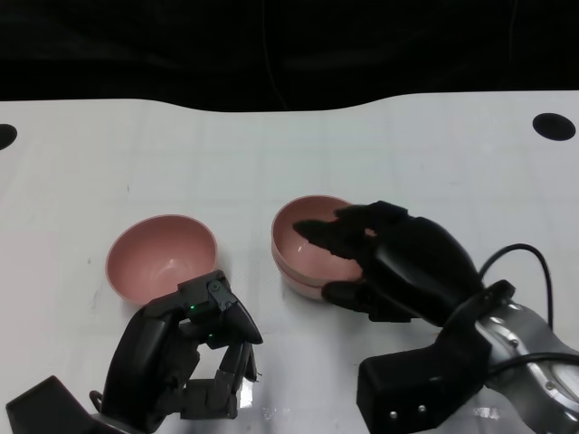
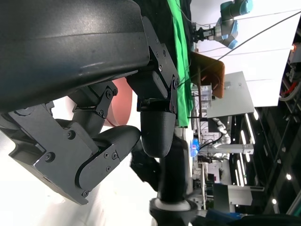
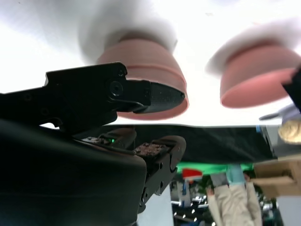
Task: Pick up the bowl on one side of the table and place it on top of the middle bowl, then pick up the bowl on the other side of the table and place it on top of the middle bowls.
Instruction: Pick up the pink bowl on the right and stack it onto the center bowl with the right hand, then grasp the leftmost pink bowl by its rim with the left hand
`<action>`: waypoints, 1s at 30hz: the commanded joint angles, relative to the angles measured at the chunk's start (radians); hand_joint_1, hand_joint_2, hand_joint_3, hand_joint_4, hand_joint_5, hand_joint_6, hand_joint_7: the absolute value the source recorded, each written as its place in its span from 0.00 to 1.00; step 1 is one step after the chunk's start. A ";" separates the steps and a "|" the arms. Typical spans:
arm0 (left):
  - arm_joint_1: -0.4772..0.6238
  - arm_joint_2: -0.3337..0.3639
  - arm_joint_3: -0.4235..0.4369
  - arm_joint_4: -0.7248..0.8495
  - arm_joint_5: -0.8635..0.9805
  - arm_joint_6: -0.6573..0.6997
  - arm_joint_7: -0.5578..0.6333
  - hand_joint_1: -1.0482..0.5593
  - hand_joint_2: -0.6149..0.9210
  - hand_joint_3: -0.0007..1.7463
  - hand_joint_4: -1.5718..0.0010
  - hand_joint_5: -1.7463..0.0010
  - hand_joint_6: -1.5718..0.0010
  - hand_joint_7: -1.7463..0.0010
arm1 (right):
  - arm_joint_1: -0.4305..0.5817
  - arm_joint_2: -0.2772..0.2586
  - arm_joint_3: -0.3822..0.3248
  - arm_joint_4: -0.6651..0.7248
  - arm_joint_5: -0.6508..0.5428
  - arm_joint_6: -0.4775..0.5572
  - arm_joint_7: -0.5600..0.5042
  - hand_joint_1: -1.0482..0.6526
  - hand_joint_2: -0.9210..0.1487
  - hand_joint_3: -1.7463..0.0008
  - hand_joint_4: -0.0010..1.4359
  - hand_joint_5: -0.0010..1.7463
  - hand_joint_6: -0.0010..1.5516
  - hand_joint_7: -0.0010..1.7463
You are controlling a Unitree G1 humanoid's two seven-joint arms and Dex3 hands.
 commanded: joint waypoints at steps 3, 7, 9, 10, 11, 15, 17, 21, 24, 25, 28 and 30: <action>-0.001 0.004 0.004 0.020 0.012 -0.040 0.009 0.54 0.63 0.79 0.45 0.04 0.48 0.18 | 0.121 -0.043 -0.098 -0.151 0.089 -0.035 -0.011 0.19 0.00 0.79 0.08 0.33 0.24 0.02; -0.001 0.002 0.006 0.017 0.002 -0.030 0.011 0.54 0.64 0.79 0.45 0.04 0.48 0.17 | 0.224 -0.043 -0.161 -0.217 0.163 -0.100 -0.043 0.26 0.00 0.82 0.12 0.48 0.31 0.05; 0.000 0.000 0.008 0.010 -0.015 -0.015 0.007 0.54 0.64 0.79 0.45 0.03 0.48 0.17 | 0.275 -0.041 -0.187 -0.233 0.197 -0.150 -0.068 0.30 0.00 0.84 0.17 0.51 0.36 0.08; 0.001 -0.001 0.009 0.007 -0.018 -0.009 0.009 0.54 0.64 0.79 0.46 0.03 0.49 0.17 | 0.292 -0.040 -0.196 -0.236 0.210 -0.168 -0.074 0.31 0.00 0.85 0.19 0.52 0.37 0.08; 0.000 -0.002 0.010 0.007 -0.021 -0.005 0.010 0.54 0.64 0.78 0.46 0.03 0.49 0.18 | 0.315 -0.038 -0.207 -0.233 0.227 -0.196 -0.086 0.32 0.00 0.85 0.20 0.53 0.38 0.09; 0.003 -0.005 0.013 -0.005 -0.019 0.012 0.021 0.53 0.65 0.76 0.48 0.03 0.50 0.20 | 0.380 -0.024 -0.239 -0.225 0.301 -0.263 -0.086 0.39 0.00 0.88 0.29 0.60 0.46 0.14; 0.003 -0.006 0.015 -0.007 -0.014 0.008 0.026 0.53 0.66 0.74 0.49 0.03 0.50 0.20 | 0.408 -0.015 -0.251 -0.227 0.340 -0.288 -0.078 0.41 0.00 0.89 0.31 0.63 0.48 0.15; 0.002 -0.011 0.021 -0.012 -0.022 0.015 0.037 0.53 0.68 0.70 0.50 0.04 0.52 0.21 | 0.463 -0.003 -0.267 -0.234 0.433 -0.340 -0.048 0.44 0.00 0.86 0.35 0.68 0.50 0.19; -0.003 -0.021 0.027 -0.005 0.001 -0.007 0.065 0.55 0.72 0.65 0.52 0.07 0.53 0.28 | 0.510 0.024 -0.276 -0.244 0.523 -0.360 -0.020 0.47 0.01 0.85 0.38 0.73 0.51 0.26; -0.005 -0.023 0.029 -0.005 0.016 -0.015 0.079 0.54 0.75 0.59 0.54 0.10 0.54 0.31 | 0.526 0.035 -0.279 -0.249 0.547 -0.358 -0.013 0.48 0.05 0.81 0.40 0.77 0.50 0.35; -0.006 -0.023 0.032 -0.019 0.071 -0.027 0.132 0.52 0.78 0.53 0.59 0.14 0.58 0.36 | 0.565 0.068 -0.288 -0.268 0.614 -0.340 0.013 0.51 0.22 0.60 0.43 0.81 0.47 0.50; -0.008 -0.018 0.032 -0.027 0.088 -0.028 0.151 0.52 0.79 0.52 0.60 0.15 0.59 0.37 | 0.581 0.084 -0.295 -0.277 0.631 -0.326 0.025 0.52 0.27 0.55 0.43 0.81 0.46 0.54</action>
